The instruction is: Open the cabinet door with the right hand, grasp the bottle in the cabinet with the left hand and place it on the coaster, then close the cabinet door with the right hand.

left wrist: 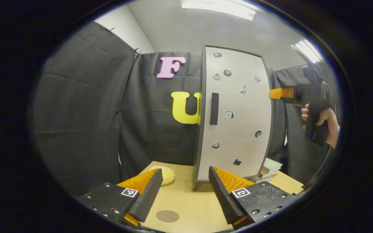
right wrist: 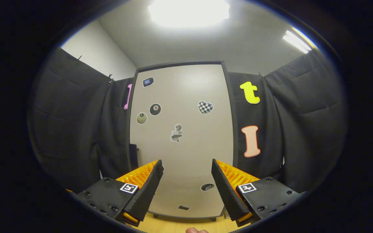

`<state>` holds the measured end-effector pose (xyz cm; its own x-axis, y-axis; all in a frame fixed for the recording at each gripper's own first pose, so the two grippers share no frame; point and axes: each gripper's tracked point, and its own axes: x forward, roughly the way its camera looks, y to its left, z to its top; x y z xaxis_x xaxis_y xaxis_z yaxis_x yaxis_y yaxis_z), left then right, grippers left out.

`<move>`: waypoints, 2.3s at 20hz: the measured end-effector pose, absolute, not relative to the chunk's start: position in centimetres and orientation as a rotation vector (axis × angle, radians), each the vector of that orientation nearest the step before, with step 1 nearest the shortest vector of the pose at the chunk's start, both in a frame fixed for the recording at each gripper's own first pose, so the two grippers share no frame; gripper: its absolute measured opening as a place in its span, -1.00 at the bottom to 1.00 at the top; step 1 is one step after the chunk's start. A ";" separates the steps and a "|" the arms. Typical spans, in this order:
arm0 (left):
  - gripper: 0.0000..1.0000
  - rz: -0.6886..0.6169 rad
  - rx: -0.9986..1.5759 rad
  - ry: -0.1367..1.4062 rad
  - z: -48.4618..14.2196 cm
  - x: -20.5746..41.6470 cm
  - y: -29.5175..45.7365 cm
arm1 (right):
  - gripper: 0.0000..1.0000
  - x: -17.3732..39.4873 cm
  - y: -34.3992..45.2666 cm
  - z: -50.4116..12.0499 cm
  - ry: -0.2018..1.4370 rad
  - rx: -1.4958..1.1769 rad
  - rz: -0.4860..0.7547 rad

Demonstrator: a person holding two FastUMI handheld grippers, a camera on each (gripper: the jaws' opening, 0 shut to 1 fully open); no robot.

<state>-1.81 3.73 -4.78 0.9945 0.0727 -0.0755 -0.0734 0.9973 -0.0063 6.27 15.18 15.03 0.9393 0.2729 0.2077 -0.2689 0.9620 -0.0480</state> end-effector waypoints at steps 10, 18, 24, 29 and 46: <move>0.77 0.195 -0.036 0.114 -6.6 -2.9 9.8 | 0.89 10.7 29.4 19.5 -0.278 -0.117 0.428; 0.77 0.320 -0.053 0.146 -7.9 -4.1 15.5 | 0.96 16.0 35.4 11.2 -0.032 -0.078 0.424; 0.78 0.372 -0.021 0.166 -8.4 -4.8 18.3 | 0.96 18.9 35.0 9.5 0.014 -0.055 0.334; 0.72 0.351 -0.025 0.164 -8.2 -4.0 17.6 | 0.25 19.2 35.3 8.1 0.059 -0.058 0.315; 0.72 0.287 -0.038 0.143 -7.1 -3.7 14.8 | -0.75 17.6 34.9 6.8 0.126 -0.047 0.483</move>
<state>-3.68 14.81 -7.14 0.9489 0.2796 -0.1464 -0.2851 0.9583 -0.0174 17.55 34.93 6.80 0.8781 0.4600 -0.1316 -0.4658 0.8848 -0.0153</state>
